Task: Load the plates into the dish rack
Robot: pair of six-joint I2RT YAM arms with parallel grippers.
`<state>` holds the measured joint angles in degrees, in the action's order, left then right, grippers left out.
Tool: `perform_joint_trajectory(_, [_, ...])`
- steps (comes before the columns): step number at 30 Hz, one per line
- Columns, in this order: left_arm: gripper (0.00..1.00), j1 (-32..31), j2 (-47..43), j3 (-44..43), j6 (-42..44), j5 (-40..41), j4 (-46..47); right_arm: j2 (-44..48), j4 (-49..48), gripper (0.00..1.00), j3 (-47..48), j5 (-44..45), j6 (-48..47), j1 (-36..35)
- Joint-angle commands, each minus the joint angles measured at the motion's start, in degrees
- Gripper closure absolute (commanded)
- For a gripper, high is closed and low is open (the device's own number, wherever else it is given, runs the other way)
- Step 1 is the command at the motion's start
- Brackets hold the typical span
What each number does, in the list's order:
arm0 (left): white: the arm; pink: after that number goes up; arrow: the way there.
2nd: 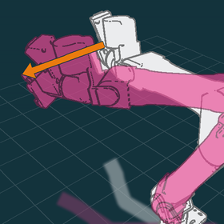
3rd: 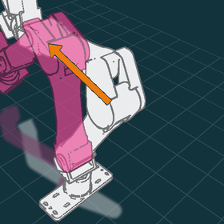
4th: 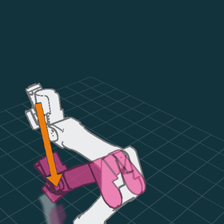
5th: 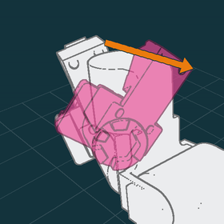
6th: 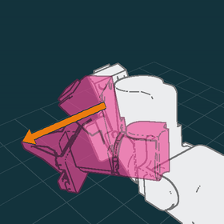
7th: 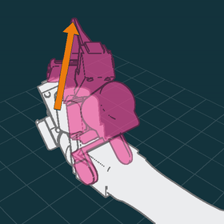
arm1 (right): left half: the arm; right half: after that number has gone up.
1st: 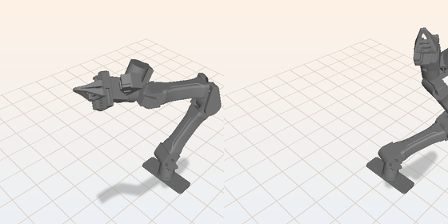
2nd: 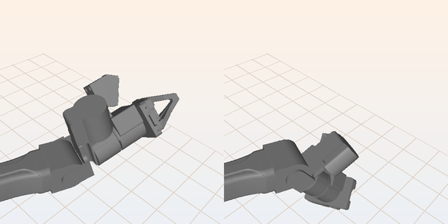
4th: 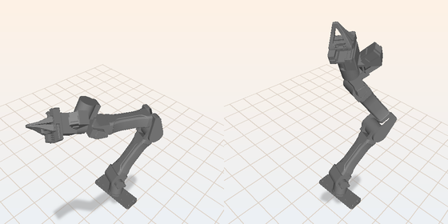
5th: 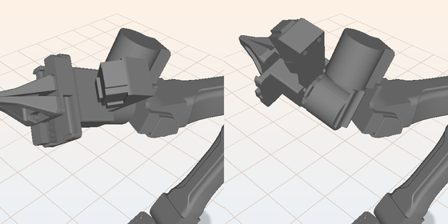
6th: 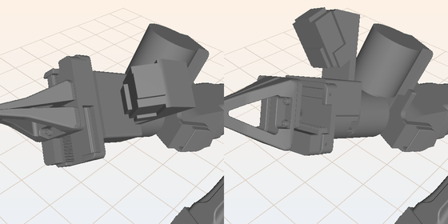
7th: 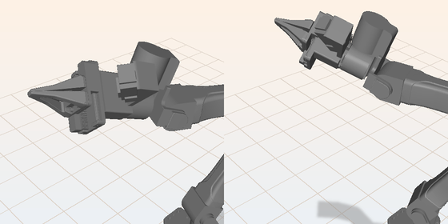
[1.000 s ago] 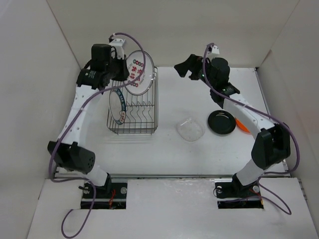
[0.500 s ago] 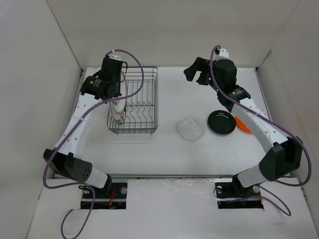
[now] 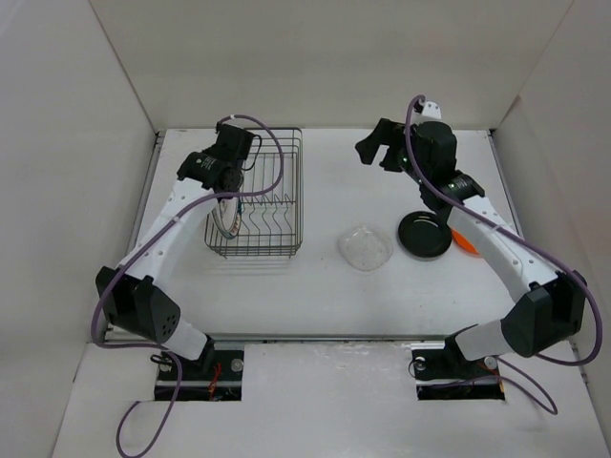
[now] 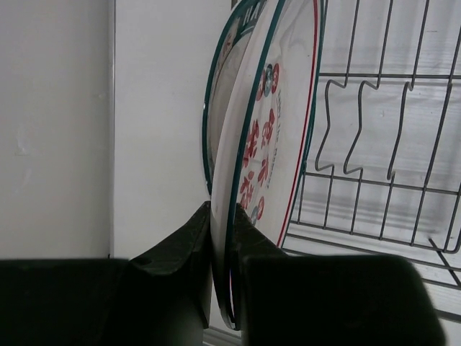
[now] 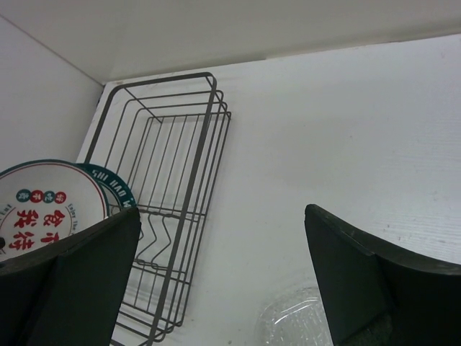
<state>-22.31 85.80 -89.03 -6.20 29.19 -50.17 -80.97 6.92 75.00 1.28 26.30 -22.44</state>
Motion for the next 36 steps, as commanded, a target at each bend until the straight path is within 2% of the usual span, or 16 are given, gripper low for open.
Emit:
perform_joint_trajectory(1, [1.0,-0.19,0.07,1.14,-1.27,2.36,3.33,2.39,-1.03,0.0,-0.56,-0.31,-0.82,0.64])
perform_joint_trajectory(5, [1.0,-0.19,1.73,1.76,-1.8,0.35,3.85,2.92,-1.03,0.0,-1.87,-0.31,-1.34,1.17])
perform_joint_trajectory(9, [0.82,-0.19,2.79,1.76,-1.8,-2.63,3.85,2.92,-0.42,0.0,-3.28,-3.63,-4.32,2.83])
perform_joint_trajectory(10, [0.74,-0.19,3.32,1.76,-1.8,-3.26,3.85,2.92,1.07,0.0,-3.89,-4.52,-6.51,3.53])
perform_joint_trajectory(12, [0.74,-0.19,3.32,1.06,-1.8,-4.74,3.25,1.26,3.52,0.0,-4.42,-8.28,-11.6,4.15])
perform_joint_trajectory(14, [0.68,-0.19,3.32,0.44,-1.8,-5.89,3.24,0.73,4.06,0.0,-6.08,-11.37,-13.11,4.85])
perform_joint_trajectory(15, [0.66,-0.19,3.32,-0.17,-1.28,-6.51,3.24,-0.32,4.07,0.0,-7.05,-13.65,-17.04,4.86])
perform_joint_trajectory(17, [0.6,-0.19,3.32,-1.22,-0.75,-7.91,2.71,-1.47,5.38,0.02,-8.37,-17.26,-20.92,5.65])
perform_joint_trajectory(19, [0.54,-0.19,3.32,-4.72,1.17,-11.23,1.49,-3.92,6.96,0.09,-9.52,-17.46,-25.76,6.26])
perform_joint_trajectory(21, [0.38,-0.72,3.32,-8.15,2.67,-13.01,0.87,-6.21,9.24,0.12,-8.91,-18.85,-28.14,6.26])
perform_joint_trajectory(22, [0.29,-0.72,3.32,-12.09,3.38,-13.63,0.87,-8.22,9.25,0.18,-8.91,-19.73,-29.28,6.26])
perform_joint_trajectory(24, [0.0,-1.24,3.32,-16.41,5.49,-15.04,-0.62,-9.55,9.78,0.19,-8.91,-20.79,-29.29,5.66])
perform_joint_trajectory(25, [0.0,-1.25,3.32,-18.52,5.49,-15.91,-0.63,-10.69,9.78,0.23,-8.91,-19.57,-29.29,5.65])
perform_joint_trajectory(29, [0.0,-1.25,4.02,-28.28,6.99,-18.11,-2.91,-13.59,9.78,0.23,-9.96,-18.51,-29.29,5.03])
perform_joint_trajectory(36, [0.0,-1.25,5.78,-31.38,7.51,-23.13,-4.14,-15.89,11.01,0.32,-12.07,-18.33,-29.29,5.03])
